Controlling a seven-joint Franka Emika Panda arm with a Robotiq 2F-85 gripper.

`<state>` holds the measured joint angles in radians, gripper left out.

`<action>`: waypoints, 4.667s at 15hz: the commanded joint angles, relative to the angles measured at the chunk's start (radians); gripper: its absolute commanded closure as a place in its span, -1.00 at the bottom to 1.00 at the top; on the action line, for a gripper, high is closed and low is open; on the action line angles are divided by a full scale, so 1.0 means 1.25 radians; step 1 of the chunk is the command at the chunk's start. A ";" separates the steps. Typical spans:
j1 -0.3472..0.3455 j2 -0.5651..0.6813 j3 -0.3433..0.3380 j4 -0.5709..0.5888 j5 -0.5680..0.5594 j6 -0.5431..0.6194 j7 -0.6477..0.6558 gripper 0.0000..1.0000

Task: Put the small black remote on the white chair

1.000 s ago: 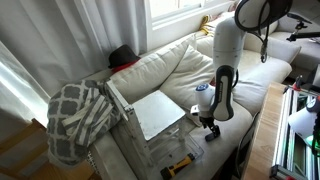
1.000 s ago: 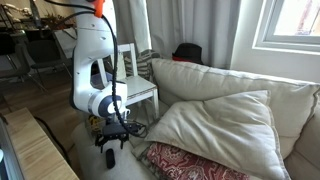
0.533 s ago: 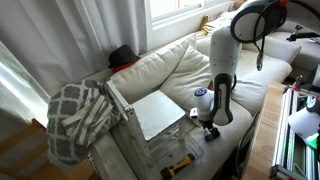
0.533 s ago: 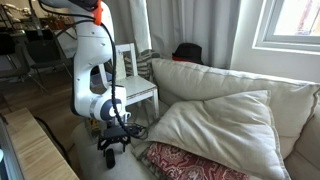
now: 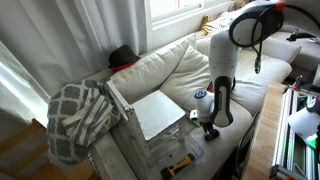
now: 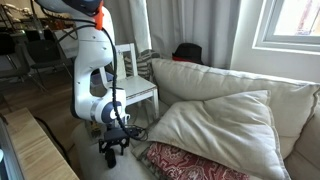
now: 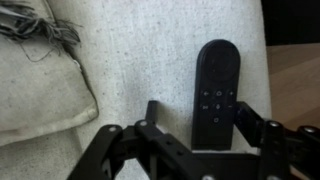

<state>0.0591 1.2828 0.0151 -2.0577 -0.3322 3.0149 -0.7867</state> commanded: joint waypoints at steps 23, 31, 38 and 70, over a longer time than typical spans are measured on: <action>-0.004 -0.012 -0.008 -0.016 -0.025 -0.022 0.111 0.65; -0.146 -0.189 0.050 -0.172 -0.016 -0.015 0.140 0.65; -0.249 -0.378 0.146 -0.279 0.078 -0.036 0.282 0.65; -0.101 -0.574 0.313 -0.169 0.410 -0.056 0.598 0.65</action>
<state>-0.1444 0.5111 0.4711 -2.3416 0.1392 2.9602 -0.1108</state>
